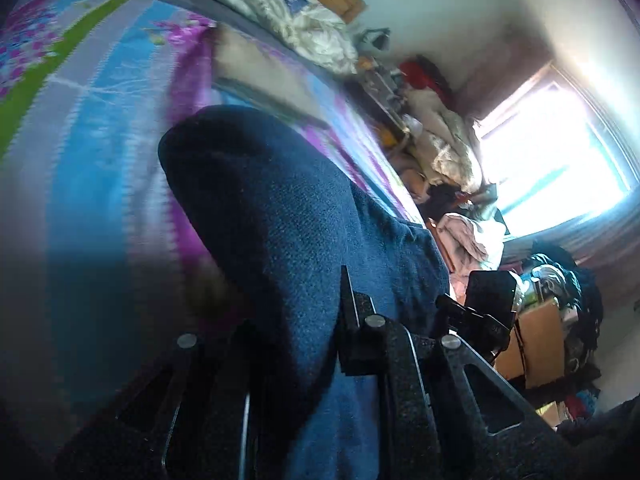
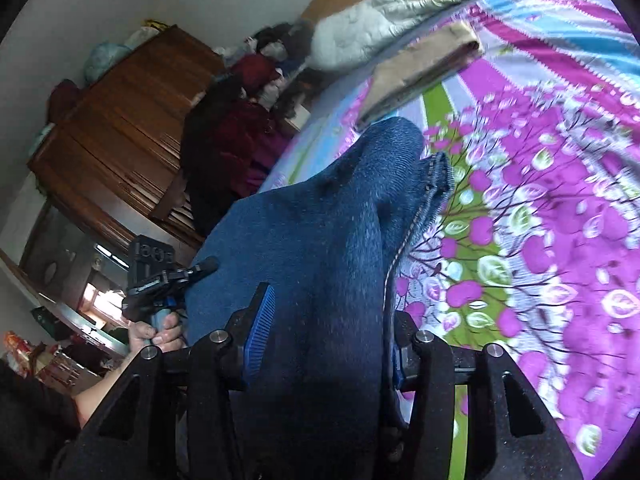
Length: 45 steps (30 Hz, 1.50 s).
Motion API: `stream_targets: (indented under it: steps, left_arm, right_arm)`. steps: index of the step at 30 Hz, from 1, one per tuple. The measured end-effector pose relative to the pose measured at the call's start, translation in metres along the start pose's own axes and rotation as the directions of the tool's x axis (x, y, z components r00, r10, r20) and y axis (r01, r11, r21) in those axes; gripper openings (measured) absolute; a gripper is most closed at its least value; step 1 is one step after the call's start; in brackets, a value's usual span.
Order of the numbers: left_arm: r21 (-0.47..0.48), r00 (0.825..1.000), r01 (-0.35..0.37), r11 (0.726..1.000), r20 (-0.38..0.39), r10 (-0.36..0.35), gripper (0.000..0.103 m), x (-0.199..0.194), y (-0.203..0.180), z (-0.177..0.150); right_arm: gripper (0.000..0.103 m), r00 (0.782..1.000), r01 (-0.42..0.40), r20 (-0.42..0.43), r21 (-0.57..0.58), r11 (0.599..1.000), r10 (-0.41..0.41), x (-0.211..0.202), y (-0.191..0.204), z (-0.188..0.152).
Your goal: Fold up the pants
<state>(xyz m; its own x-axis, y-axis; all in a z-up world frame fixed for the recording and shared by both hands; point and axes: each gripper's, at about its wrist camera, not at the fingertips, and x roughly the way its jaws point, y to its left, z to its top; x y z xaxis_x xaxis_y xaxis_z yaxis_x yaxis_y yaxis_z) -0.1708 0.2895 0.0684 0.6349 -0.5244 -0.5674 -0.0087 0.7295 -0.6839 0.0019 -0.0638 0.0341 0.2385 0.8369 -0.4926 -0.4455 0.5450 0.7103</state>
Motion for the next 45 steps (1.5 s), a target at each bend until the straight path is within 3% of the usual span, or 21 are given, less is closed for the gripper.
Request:
stream_targets:
  steps: [3,6,8,10,13,17,19,20,23,25,26,28,30,31,33,34,36,37,40,42,45]
  left_arm:
    - [-0.11,0.972,-0.237,0.965,-0.035,0.234,0.031,-0.027,0.07,-0.01]
    - [-0.131,0.931,-0.36,0.924,0.015,0.365,0.03,-0.059,0.093,-0.032]
    - [-0.092,0.929,-0.361,0.928,0.053,0.367,0.031,-0.072,0.078,-0.042]
    - [0.003,0.957,-0.283,0.959,0.063,0.282,0.031,-0.072,0.047,-0.052]
    - [0.156,0.991,-0.102,0.983,-0.068,0.114,0.033,-0.048,-0.001,-0.079]
    - [0.326,0.967,-0.067,0.943,-0.213,0.143,0.032,-0.005,-0.012,-0.134]
    - [0.269,0.982,-0.035,0.962,-0.168,0.082,0.03,-0.008,0.003,-0.136]
    - [0.196,0.983,-0.012,0.981,-0.175,0.047,0.027,-0.01,0.011,-0.129]
    - [0.143,0.992,-0.017,0.99,-0.118,0.034,0.026,-0.027,0.01,-0.103]
    - [0.188,0.998,-0.047,0.981,-0.027,0.053,0.047,-0.037,0.0,-0.07]
    - [0.189,0.996,-0.086,0.978,0.019,0.084,0.055,-0.041,-0.001,-0.056]
    - [0.157,0.984,-0.157,0.975,0.112,0.14,0.066,-0.035,0.008,-0.021]
    - [0.062,0.972,-0.212,0.975,0.12,0.204,0.069,-0.015,0.03,0.004]
    - [0.011,0.964,-0.248,0.969,0.096,0.246,0.073,0.0,0.041,0.009]
    - [-0.046,0.932,-0.362,0.931,0.0,0.362,0.066,0.036,0.069,0.015]
    - [-0.02,0.915,-0.403,0.915,-0.021,0.403,0.064,0.045,0.071,0.017]
    - [0.075,0.882,-0.469,0.88,0.001,0.471,0.064,0.045,0.051,0.022]
    - [0.092,0.878,-0.477,0.874,0.004,0.478,0.064,0.039,0.042,0.02]
    - [0.082,0.952,-0.306,0.949,0.062,0.301,0.075,-0.006,0.023,0.002]
    - [0.077,0.967,-0.249,0.965,0.081,0.243,0.088,-0.033,0.02,-0.018]
    - [0.086,0.961,-0.276,0.957,0.045,0.273,0.088,-0.041,0.037,-0.044]
  right_arm:
    - [0.058,0.983,0.171,-0.065,-0.021,0.985,-0.172,0.041,0.004,-0.008]
    - [0.058,0.962,0.271,0.04,-0.047,0.961,-0.269,0.018,0.013,-0.018]
    - [0.057,0.939,0.335,0.107,-0.079,0.939,-0.326,0.002,0.027,-0.021]
    - [0.047,0.939,0.333,0.137,-0.126,0.934,-0.316,-0.005,0.047,-0.018]
    - [0.041,0.963,0.257,0.128,-0.197,0.946,-0.235,-0.004,0.079,-0.021]
    - [0.04,0.972,0.236,0.052,-0.215,0.948,-0.23,0.012,0.076,-0.055]
    - [0.013,0.955,0.297,0.054,-0.24,0.924,-0.292,0.017,0.065,-0.073]
    - [0.013,0.95,0.31,0.047,-0.239,0.92,-0.308,0.015,0.068,-0.068]
    - [0.024,0.956,0.292,0.099,-0.244,0.925,-0.275,0.005,0.101,-0.036]
    - [0.046,0.951,0.298,0.172,-0.304,0.905,-0.255,0.012,0.126,-0.007]
    - [0.048,0.951,0.298,0.174,-0.311,0.902,-0.255,0.023,0.13,0.009]
    - [0.048,0.946,0.322,0.128,-0.294,0.9,-0.297,0.054,0.121,0.037]
    - [0.047,0.906,0.417,0.042,-0.247,0.875,-0.42,0.092,0.09,0.056]
    - [0.028,0.877,0.465,-0.034,-0.19,0.864,-0.48,0.107,0.067,0.062]
    - [0.016,0.89,0.452,-0.009,-0.118,0.884,-0.456,0.103,0.051,0.072]
    - [0.012,0.865,0.499,-0.002,-0.104,0.86,-0.502,0.097,0.053,0.076]
    - [0.025,0.828,0.561,0.075,-0.101,0.821,-0.556,0.07,0.066,0.079]
    - [0.042,0.85,0.525,0.088,-0.093,0.846,-0.519,0.053,0.067,0.083]
    - [0.08,0.95,0.311,0.023,-0.109,0.944,-0.31,0.01,0.071,0.067]
    - [0.086,0.966,0.248,-0.03,-0.177,0.952,-0.257,-0.009,0.069,0.044]
    - [0.086,0.962,0.221,-0.116,-0.205,0.953,-0.248,-0.018,0.054,0.008]
